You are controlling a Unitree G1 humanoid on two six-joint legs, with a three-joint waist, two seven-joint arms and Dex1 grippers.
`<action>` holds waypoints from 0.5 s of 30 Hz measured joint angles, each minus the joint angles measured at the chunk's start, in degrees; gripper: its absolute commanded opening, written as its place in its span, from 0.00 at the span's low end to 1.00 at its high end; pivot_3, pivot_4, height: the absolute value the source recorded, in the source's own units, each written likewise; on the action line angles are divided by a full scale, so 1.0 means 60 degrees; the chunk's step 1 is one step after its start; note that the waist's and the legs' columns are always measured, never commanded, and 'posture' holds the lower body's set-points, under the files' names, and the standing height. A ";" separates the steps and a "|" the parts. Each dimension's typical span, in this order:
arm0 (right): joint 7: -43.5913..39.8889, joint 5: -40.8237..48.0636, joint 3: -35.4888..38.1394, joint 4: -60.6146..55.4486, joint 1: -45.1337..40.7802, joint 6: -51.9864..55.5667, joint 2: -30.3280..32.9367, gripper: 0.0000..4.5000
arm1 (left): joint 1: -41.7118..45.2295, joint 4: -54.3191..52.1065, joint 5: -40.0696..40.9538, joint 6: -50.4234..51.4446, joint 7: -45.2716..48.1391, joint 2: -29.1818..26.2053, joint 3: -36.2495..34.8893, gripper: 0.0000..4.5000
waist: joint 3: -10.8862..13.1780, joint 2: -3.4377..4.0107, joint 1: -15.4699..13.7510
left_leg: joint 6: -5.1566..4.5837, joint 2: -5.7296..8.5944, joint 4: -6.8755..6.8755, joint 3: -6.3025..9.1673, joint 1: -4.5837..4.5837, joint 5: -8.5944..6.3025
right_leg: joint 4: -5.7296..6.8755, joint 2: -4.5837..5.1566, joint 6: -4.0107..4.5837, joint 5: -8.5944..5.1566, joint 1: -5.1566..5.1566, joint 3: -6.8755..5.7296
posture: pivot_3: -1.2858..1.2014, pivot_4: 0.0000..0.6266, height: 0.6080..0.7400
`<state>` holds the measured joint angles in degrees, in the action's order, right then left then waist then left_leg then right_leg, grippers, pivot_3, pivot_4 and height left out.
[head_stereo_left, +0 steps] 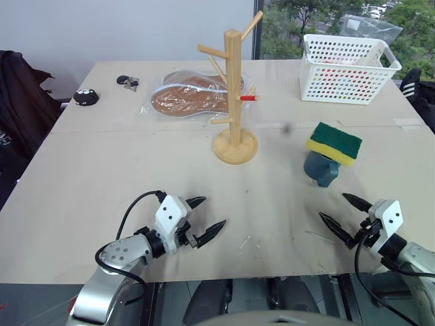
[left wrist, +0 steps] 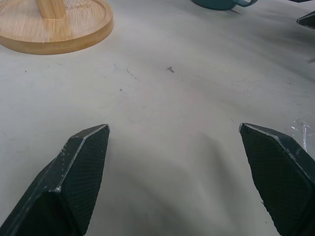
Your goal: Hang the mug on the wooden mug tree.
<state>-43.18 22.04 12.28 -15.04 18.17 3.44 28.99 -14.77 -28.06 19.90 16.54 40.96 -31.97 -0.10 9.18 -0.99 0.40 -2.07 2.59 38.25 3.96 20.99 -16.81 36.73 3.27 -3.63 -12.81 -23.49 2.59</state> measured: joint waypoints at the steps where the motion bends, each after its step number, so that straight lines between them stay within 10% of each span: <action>1: 0.0000 0.0000 0.0000 0.0000 0.0000 0.0000 0.0000 1.00 | 0.0000 0.0000 -0.0001 0.0000 0.0000 0.0000 0.0000 0.97 | 0.0000 0.0000 -0.0001 | 0.0000 0.0000 0.0000 0.0000 0.0000 0.0000 | 0.0000 0.0000 0.0000 0.0000 0.0000 -0.0001 | 0.52 0.24 1.00; 15: 0.0163 -0.0099 -0.0001 -0.0039 -0.0001 0.0035 0.0103 1.00 | 0.0066 0.0389 -0.0007 -0.0399 0.0339 0.0000 0.0004 0.97 | 0.0000 0.0000 0.0000 | 0.0000 0.0000 0.0001 0.0000 0.0000 0.0000 | 0.0000 0.0000 0.0000 0.0000 0.0000 0.0000 | 0.52 0.24 1.00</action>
<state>-42.20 21.45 12.27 -15.27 18.16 3.65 29.61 -14.37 -25.73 19.86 14.15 42.99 -31.97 -0.07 9.18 -0.99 0.39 -2.07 2.59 38.25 3.96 21.00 -16.81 36.73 3.27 -3.63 -12.81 -23.49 2.60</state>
